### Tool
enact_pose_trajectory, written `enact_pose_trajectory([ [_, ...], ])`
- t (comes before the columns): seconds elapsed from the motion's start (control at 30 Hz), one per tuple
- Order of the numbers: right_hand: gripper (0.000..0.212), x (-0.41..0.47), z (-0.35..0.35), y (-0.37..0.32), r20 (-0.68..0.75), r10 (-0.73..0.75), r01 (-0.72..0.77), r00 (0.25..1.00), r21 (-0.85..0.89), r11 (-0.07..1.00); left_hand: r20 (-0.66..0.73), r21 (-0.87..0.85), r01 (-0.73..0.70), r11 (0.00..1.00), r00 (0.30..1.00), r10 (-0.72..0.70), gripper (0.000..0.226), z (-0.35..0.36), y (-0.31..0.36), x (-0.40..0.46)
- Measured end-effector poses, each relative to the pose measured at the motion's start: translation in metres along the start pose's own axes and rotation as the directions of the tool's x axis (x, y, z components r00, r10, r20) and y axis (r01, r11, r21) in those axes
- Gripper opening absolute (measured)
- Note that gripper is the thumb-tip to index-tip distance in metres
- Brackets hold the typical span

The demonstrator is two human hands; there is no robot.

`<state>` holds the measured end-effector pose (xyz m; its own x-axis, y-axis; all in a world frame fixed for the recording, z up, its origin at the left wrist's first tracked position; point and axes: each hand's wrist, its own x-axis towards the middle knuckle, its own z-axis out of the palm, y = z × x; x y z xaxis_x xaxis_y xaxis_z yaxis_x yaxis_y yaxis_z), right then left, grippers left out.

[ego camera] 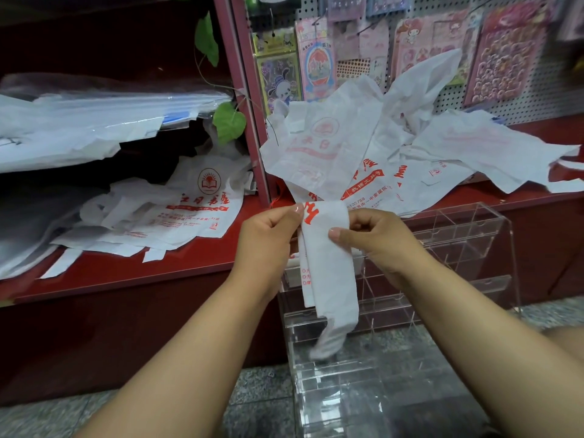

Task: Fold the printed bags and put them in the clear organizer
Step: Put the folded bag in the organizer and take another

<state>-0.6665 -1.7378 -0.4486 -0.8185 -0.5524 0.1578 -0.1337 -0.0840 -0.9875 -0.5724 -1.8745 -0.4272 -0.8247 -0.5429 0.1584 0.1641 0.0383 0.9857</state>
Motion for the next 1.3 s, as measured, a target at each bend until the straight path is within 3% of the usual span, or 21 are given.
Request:
enact_pose_trajectory([
  [0.23,0.006,0.003,-0.002,0.006,-0.034,0.038,-0.035,0.999,0.069,0.997,0.094,-0.147,0.086,0.985,0.993,-0.073,0.016,0.004,-0.007,0.004],
  [0.87,0.013,0.002,0.013,0.014,-0.232,0.007,0.025,0.973,0.134,0.991,0.114,-0.097,0.018,0.995,0.993,-0.007,0.044,0.008,-0.020,0.004],
  [1.0,0.020,0.002,0.016,0.018,-0.313,-0.027,0.077,0.949,0.148,0.986,0.040,0.022,0.043,0.999,0.998,-0.044,0.044,0.011,-0.028,0.001],
  [1.13,0.024,0.005,0.013,0.018,-0.385,-0.023,0.109,0.923,0.202,0.973,0.134,0.276,0.056,0.960,0.986,-0.096,0.011,0.012,-0.038,-0.002],
  [1.3,0.031,0.008,0.009,0.018,-0.417,-0.022,0.119,0.909,0.208,0.971,0.124,0.337,0.075,0.939,0.985,-0.123,0.021,0.012,-0.037,-0.001],
])
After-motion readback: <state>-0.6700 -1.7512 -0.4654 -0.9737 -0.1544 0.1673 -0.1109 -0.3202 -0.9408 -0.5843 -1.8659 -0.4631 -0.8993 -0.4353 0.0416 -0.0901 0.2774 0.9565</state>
